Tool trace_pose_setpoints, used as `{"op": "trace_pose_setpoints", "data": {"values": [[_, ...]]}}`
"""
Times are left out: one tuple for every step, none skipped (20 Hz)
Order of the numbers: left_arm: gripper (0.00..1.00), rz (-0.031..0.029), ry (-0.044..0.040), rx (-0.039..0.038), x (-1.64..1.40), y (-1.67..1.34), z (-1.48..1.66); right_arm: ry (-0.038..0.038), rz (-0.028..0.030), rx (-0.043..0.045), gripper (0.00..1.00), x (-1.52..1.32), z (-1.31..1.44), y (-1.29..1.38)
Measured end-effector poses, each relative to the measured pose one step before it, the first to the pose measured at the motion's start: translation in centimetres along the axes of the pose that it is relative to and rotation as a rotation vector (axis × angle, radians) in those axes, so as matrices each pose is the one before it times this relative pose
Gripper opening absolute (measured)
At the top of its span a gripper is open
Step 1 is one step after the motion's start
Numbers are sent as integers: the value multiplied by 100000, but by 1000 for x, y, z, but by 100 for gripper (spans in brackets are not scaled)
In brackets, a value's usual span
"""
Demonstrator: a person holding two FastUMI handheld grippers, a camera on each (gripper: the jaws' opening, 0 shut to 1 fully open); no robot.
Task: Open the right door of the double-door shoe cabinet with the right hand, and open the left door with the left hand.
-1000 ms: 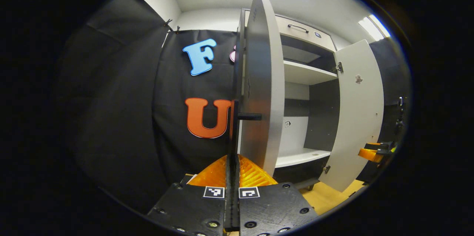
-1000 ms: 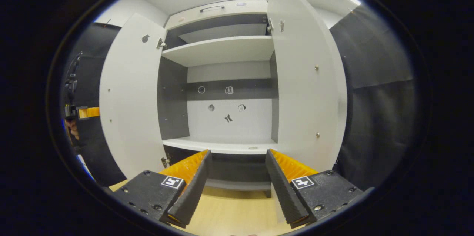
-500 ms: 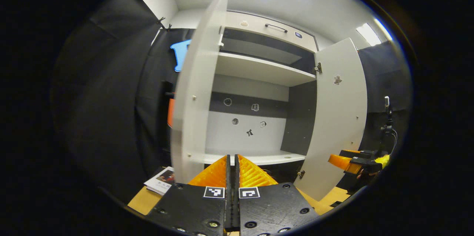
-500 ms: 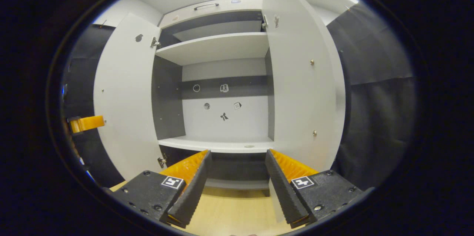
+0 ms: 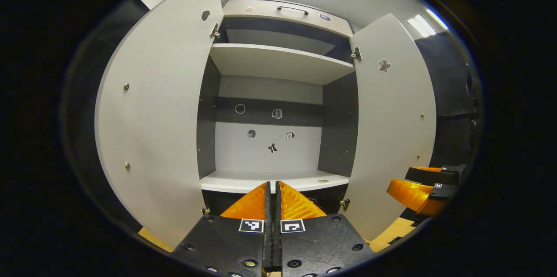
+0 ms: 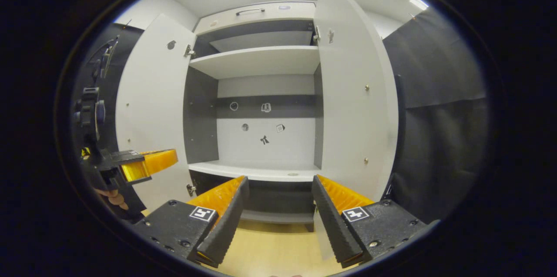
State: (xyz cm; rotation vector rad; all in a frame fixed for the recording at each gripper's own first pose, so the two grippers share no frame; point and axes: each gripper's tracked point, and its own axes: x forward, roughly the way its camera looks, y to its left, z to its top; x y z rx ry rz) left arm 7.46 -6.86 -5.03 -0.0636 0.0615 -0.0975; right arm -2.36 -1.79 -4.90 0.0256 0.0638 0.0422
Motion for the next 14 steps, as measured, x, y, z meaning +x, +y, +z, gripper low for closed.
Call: {"op": "trace_pose_setpoints", "data": {"values": [[0,1667,-260,-91,-195,211,83,-69,-287,308,91,52,-36,-95],[0,-36,-1670,-541,232,-140,319,32,-190,330,91,33,-59,-102],[5,-355,-1323,-90,115,-103,376,108,58,312,91,74,-60,-12],[30,605,-814,599,-177,184,262,126,62,346,91,85,-90,18],[35,167,-310,980,8,139,62,26,207,181,91,121,10,59],[42,-103,675,616,128,-27,-175,-157,2,191,91,125,9,37],[51,151,1275,130,-6,36,-335,-315,120,198,91,131,84,75],[86,208,633,-313,2,-40,-131,-385,63,120,91,81,91,47],[80,-387,196,-864,136,1,-55,-367,138,-126,91,87,119,109],[82,-426,624,-958,74,-62,-163,-625,-75,-241,91,26,123,42],[82,5,961,-877,-13,121,-226,-697,-348,-400,91,82,192,-17],[82,949,543,-660,-26,340,-193,-617,-251,-352,91,76,111,-11],[82,1372,4,-384,59,449,-28,-403,20,-254,91,110,92,58],[83,1039,-54,-83,86,396,23,-168,135,4,91,63,38,131]]}}
